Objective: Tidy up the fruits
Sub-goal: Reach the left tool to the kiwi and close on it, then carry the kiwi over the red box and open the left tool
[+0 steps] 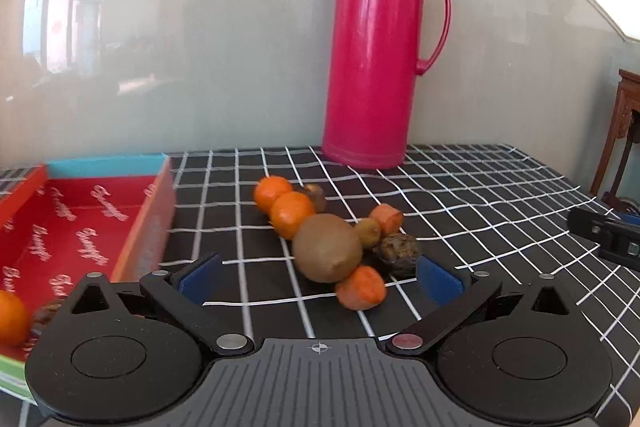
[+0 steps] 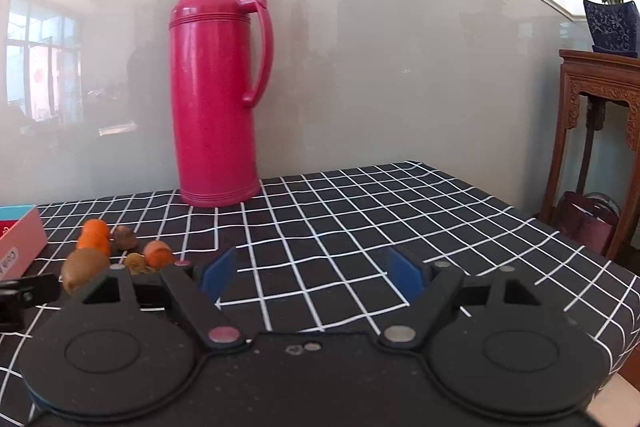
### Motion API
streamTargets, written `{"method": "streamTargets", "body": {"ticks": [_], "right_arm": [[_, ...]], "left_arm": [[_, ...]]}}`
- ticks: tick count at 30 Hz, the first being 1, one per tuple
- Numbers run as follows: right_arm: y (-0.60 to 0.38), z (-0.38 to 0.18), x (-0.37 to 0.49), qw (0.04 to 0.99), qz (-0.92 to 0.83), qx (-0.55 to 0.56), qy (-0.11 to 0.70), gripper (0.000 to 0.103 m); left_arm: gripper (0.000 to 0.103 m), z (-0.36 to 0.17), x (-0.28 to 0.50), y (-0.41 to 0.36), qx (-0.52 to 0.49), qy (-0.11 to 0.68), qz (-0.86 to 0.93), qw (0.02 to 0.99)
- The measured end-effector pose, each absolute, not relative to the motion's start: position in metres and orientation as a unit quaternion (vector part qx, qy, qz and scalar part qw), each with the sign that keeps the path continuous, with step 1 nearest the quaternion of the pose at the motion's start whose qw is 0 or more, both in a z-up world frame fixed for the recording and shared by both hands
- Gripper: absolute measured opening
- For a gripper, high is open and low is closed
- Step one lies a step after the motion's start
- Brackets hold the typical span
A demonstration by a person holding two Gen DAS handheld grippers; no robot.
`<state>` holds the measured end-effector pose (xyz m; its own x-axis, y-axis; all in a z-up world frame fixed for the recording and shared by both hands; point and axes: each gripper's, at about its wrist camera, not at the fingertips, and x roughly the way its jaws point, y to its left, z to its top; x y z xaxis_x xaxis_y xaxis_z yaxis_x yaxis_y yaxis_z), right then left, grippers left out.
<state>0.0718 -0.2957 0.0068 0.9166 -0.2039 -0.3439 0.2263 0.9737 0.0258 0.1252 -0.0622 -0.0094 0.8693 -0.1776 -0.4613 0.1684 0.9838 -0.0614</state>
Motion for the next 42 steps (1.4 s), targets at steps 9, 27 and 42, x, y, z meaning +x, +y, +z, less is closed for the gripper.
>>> {"method": "streamTargets", "body": {"ticks": [9,27,42], "right_arm": [[-0.302,-0.002,0.092,0.974,-0.123,0.038,0.184,0.083],[-0.305,-0.014,0.126,0.968,-0.124,0.051,0.212,0.083],[-0.285,-0.003,0.122,0.972,-0.11,0.058,0.197,0.083]], "left_arm": [[0.092,-0.019,0.156,-0.073,-0.029,0.258,-0.067,0.963],[0.05,-0.028,0.172,-0.075,-0.047,0.277,-0.082,0.956],[0.05,0.014,0.133,-0.006,-0.044,0.217,-0.045,0.974]]}}
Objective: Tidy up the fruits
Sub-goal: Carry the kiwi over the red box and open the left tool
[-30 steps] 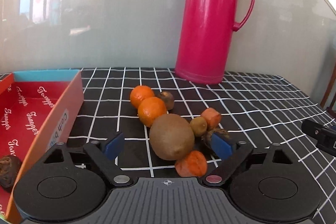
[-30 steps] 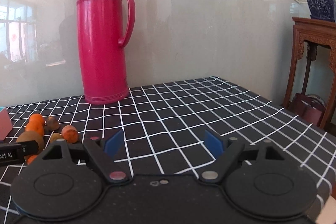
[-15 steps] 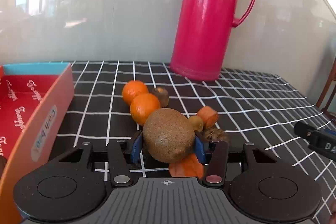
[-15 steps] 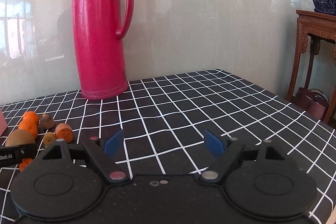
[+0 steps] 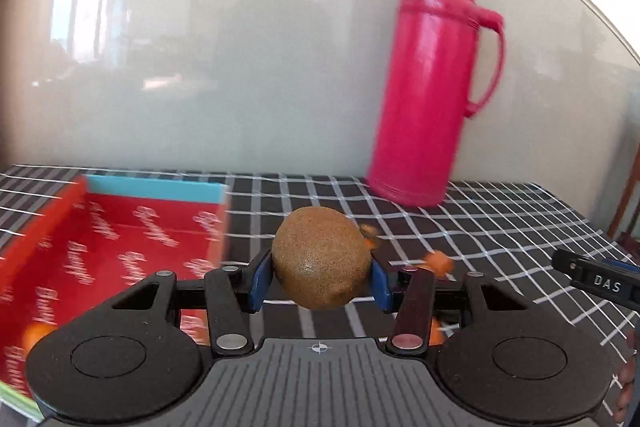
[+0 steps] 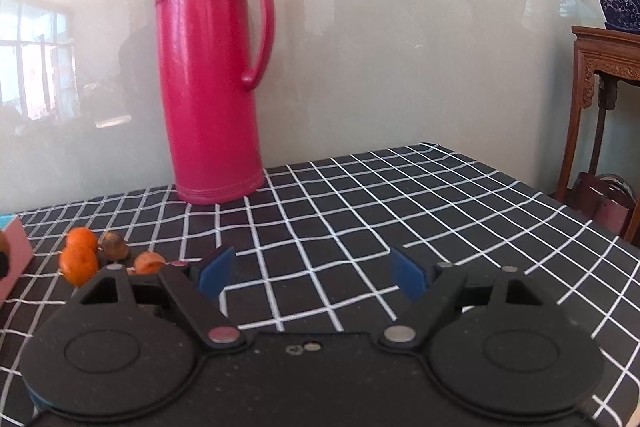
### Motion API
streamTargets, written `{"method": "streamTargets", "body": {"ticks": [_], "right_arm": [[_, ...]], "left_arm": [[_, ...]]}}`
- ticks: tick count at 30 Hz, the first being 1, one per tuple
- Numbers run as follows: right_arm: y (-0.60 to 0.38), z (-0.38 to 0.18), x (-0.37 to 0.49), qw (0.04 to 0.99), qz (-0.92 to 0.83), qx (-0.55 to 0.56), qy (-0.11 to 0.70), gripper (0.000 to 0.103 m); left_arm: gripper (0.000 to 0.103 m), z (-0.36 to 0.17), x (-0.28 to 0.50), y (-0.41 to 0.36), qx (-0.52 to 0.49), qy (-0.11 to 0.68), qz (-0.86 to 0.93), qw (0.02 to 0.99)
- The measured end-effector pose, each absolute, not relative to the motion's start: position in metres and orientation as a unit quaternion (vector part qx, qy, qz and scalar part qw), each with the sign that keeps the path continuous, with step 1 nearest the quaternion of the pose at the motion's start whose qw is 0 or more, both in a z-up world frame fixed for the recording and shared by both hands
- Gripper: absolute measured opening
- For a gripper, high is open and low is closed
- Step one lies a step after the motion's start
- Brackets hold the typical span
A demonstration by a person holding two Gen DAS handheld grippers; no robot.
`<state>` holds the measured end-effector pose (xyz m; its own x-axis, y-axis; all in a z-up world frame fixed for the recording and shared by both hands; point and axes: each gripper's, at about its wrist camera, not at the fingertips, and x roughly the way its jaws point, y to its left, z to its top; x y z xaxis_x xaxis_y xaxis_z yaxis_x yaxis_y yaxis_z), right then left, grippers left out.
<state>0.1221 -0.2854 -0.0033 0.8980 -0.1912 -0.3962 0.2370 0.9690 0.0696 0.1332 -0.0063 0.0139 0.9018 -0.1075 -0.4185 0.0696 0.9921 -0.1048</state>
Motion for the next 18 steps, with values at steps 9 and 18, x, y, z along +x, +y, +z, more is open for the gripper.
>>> {"method": "streamTargets", "body": {"ticks": [9,18], "right_arm": [[-0.237,0.006,0.13,0.977,-0.074,0.044,0.193,0.083],[-0.208,0.007,0.138,0.98,-0.051,0.026,0.192,0.083]], "left_arm": [[0.05,0.011,0.134,0.073,-0.031,0.23,0.035,0.972],[0.052,-0.001,0.14,0.116,-0.036,0.254,0.075,0.964]]}}
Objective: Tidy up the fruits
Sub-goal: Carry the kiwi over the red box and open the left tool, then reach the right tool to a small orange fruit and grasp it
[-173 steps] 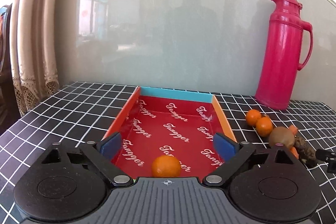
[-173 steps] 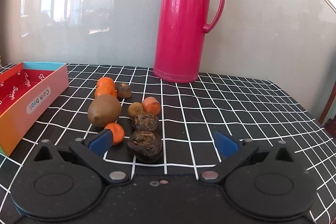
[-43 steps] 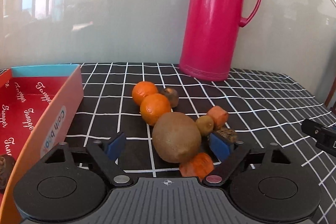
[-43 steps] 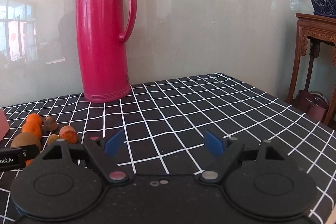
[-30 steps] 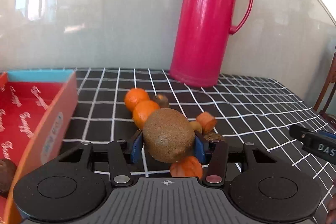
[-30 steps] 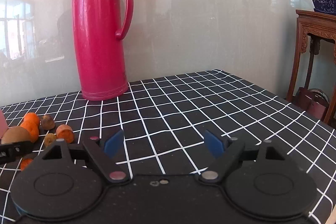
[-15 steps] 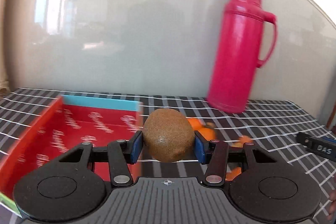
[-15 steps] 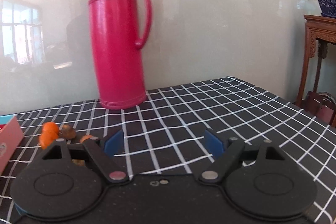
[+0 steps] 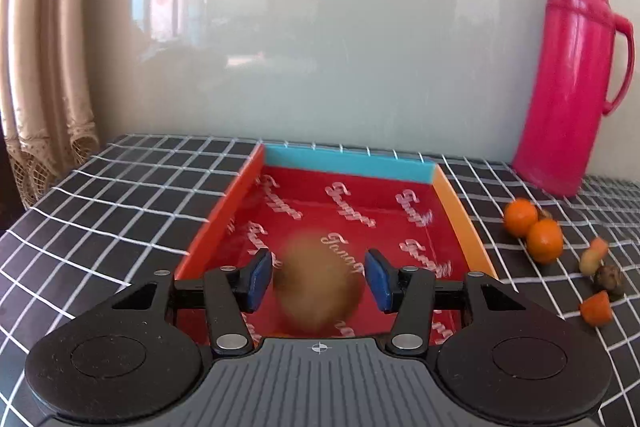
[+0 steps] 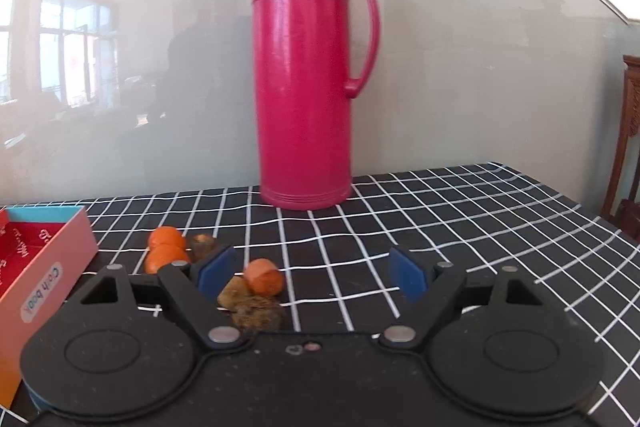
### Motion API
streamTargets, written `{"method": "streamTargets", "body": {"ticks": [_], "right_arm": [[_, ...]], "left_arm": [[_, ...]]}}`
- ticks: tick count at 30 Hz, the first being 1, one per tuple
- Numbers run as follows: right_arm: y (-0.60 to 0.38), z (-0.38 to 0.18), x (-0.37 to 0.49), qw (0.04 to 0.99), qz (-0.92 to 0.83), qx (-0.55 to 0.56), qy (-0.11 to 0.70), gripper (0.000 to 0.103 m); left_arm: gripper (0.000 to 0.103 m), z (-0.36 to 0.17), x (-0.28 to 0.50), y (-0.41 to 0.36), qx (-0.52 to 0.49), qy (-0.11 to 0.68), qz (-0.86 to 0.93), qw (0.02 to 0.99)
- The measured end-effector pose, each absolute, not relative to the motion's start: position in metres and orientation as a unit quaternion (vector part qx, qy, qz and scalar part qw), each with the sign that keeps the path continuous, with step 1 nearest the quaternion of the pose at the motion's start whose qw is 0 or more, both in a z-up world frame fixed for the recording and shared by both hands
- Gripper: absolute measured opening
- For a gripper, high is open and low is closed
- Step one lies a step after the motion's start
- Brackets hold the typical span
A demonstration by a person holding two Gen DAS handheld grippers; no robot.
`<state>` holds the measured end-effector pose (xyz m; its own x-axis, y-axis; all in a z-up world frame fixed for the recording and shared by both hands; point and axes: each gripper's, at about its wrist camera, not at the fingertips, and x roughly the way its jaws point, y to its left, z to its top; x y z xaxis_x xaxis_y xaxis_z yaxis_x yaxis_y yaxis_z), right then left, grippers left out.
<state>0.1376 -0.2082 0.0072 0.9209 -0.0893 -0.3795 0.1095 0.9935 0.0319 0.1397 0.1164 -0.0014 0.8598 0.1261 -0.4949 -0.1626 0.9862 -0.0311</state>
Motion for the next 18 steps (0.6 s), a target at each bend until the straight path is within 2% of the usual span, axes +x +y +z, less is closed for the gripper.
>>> {"method": "streamTargets", "body": {"ticks": [1,2,4,11,18], "right_arm": [[-0.205,0.007,0.137,0.98,-0.046,0.02,0.192,0.083],[-0.202,0.007,0.136,0.981,-0.041,0.012,0.191,0.083],[-0.198,0.006,0.133,0.981,-0.025,-0.004,0.19,0.083],[-0.196,-0.001,0.126,0.978,0.008,-0.044,0.202,0.083],[-0.193,-0.003,0.127,0.974,0.039,-0.032,0.221,0.081]], "left_arm": [[0.06,0.001,0.138,0.117,-0.033,0.247,0.077,0.965],[0.074,0.003,0.136,0.115,-0.031,0.242,0.078,0.967],[0.084,0.006,0.132,0.111,-0.023,0.228,0.081,0.97],[0.092,0.01,0.131,0.097,-0.005,0.211,0.068,0.975],[0.092,0.014,0.124,0.096,-0.001,0.203,0.072,0.976]]}}
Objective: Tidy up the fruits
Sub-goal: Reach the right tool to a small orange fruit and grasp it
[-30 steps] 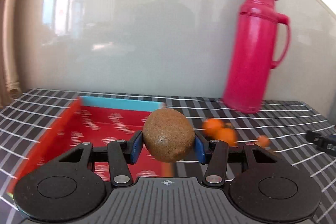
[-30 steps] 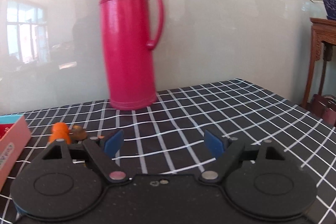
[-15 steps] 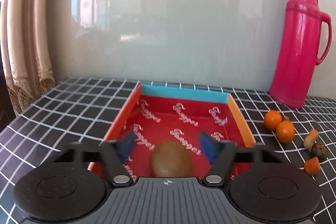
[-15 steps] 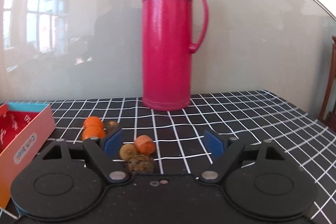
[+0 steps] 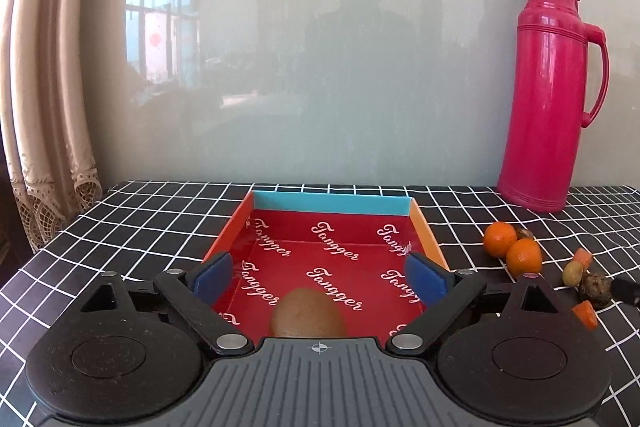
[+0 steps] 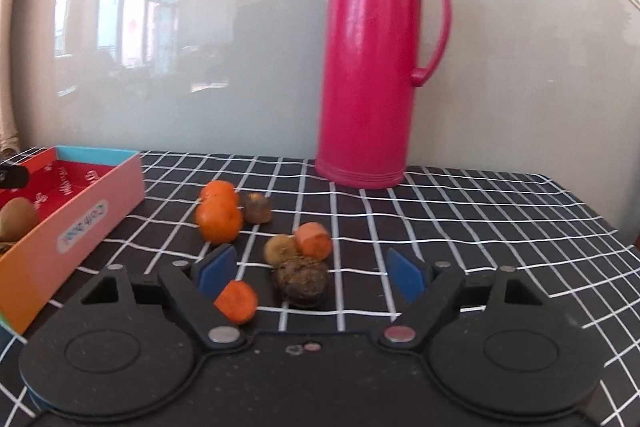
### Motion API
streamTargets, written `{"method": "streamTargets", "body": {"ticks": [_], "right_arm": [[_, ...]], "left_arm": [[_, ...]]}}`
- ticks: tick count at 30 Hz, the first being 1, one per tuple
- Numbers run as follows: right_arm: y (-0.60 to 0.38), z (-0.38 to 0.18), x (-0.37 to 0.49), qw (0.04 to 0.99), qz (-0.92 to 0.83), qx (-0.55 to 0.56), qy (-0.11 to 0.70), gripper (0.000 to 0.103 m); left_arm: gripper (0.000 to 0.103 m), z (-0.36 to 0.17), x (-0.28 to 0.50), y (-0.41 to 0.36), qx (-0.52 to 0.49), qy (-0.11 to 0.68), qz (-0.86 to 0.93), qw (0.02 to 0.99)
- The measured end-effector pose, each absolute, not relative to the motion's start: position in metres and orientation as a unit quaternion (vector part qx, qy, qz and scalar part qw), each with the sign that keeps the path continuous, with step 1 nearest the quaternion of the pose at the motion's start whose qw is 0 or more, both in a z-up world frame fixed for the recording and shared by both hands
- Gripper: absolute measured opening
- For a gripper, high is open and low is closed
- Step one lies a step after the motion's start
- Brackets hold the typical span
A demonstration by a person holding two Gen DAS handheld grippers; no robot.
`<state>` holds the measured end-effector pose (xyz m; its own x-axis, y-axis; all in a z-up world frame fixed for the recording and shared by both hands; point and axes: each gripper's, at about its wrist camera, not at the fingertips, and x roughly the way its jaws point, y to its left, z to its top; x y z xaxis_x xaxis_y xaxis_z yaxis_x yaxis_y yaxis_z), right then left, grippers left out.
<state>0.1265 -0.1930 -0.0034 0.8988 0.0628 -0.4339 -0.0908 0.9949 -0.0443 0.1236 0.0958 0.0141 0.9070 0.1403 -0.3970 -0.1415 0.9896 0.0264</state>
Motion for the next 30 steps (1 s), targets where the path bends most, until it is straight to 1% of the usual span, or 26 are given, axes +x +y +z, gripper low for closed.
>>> {"method": "streamTargets", "body": {"ticks": [2,4,8,11,14,16,21,27,28,30], "right_arm": [[-0.188,-0.005,0.127,0.971,0.054,-0.033,0.231,0.078],[-0.182,-0.008,0.127,0.968,0.067,-0.039,0.239,0.073],[-0.172,-0.013,0.124,0.963,0.089,-0.051,0.251,0.069],[-0.166,-0.016,0.124,0.959,0.097,-0.06,0.259,0.063],[-0.165,-0.016,0.126,0.958,0.096,-0.053,0.266,0.062],[-0.164,-0.017,0.13,0.956,0.095,-0.045,0.274,0.057],[-0.156,-0.02,0.136,0.952,0.09,-0.051,0.289,0.054],[-0.156,-0.027,0.148,0.943,0.072,-0.049,0.322,0.038],[-0.157,-0.027,0.149,0.942,0.073,-0.04,0.324,0.031],[-0.155,-0.027,0.149,0.942,0.077,-0.035,0.325,0.03]], "left_arm": [[0.093,0.016,0.12,0.098,0.0,0.2,0.073,0.977],[0.093,0.015,0.119,0.1,0.002,0.2,0.076,0.977],[0.093,0.016,0.112,0.111,-0.007,0.2,0.083,0.976],[0.093,0.015,0.108,0.119,-0.008,0.202,0.091,0.975],[0.093,0.015,0.105,0.129,-0.01,0.201,0.099,0.975],[0.093,0.014,0.104,0.136,-0.013,0.201,0.104,0.974],[0.093,0.014,0.101,0.148,-0.019,0.202,0.11,0.973],[0.093,0.014,0.095,0.163,-0.023,0.201,0.118,0.972],[0.093,0.014,0.094,0.165,-0.024,0.202,0.12,0.972],[0.093,0.014,0.092,0.169,-0.026,0.201,0.124,0.971]]}}
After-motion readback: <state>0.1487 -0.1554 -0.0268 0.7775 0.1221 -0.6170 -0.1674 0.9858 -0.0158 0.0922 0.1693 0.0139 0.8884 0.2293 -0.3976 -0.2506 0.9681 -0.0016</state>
